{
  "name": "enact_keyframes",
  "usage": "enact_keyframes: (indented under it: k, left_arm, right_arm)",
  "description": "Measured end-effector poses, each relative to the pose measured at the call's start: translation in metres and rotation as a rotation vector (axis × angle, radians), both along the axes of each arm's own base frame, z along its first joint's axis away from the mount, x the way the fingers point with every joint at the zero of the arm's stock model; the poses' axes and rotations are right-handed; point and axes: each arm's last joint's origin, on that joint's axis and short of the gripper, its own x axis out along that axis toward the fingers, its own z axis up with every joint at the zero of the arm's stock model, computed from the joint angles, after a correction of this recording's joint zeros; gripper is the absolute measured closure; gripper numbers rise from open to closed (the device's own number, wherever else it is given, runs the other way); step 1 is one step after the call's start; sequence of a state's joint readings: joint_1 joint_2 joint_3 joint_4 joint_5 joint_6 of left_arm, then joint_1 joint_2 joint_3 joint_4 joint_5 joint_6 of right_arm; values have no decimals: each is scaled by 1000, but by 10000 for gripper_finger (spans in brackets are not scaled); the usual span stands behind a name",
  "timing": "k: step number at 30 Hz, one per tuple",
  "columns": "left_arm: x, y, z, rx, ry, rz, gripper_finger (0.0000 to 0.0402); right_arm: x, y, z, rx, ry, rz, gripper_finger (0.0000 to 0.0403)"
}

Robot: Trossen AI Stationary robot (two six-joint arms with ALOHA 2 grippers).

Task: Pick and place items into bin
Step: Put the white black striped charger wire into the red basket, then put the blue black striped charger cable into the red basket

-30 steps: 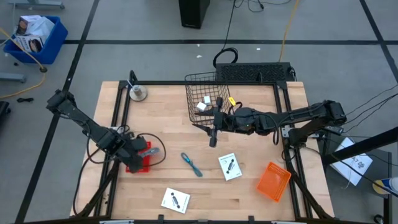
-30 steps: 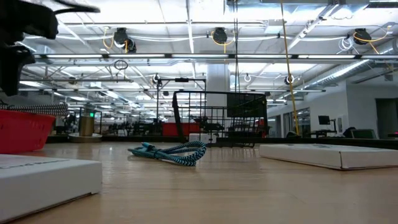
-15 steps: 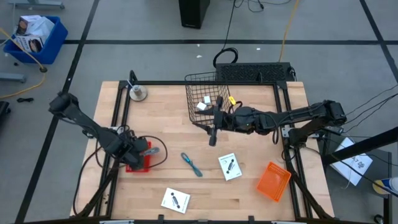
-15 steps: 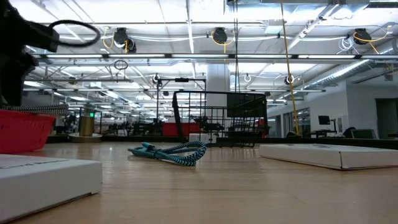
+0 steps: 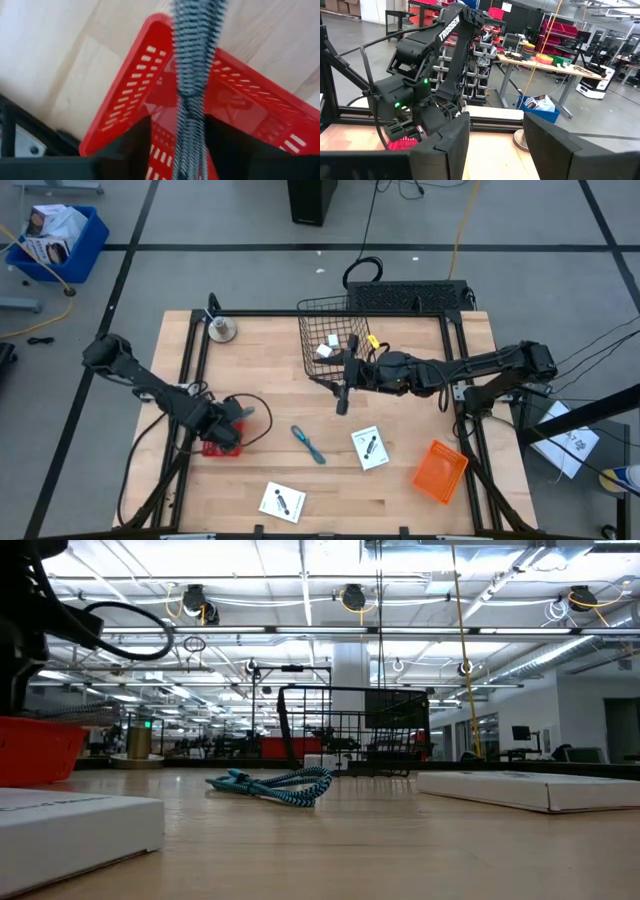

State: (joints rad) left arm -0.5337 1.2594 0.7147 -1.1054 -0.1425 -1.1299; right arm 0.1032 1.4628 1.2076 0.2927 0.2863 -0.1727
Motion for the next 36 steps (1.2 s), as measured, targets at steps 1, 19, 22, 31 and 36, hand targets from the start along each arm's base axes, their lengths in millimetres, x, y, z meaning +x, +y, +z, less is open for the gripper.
enact_keyframes:
  k: [1, 19, 22, 31, 36]
  left_arm:
    - [0, 1, 0, -8, 2, 31, 248]
    - [2, 4, 0, -91, 27, 271, 306]
    - [2, 5, 0, -82, 24, 255, 290]
    - [3, 6, 9, -63, -16, 181, 280]
    - [15, 5, 37, 17, -191, 33, 279]
  right_arm:
    - [0, 0, 0, 0, -2, 0, 226]
    - [0, -2, 0, -15, 1, -4, 223]
    - [0, -2, 0, -15, 1, -5, 223]
    - [0, -2, -1, 1, 6, -6, 224]
    - [0, -2, -6, 2, 21, -6, 224]
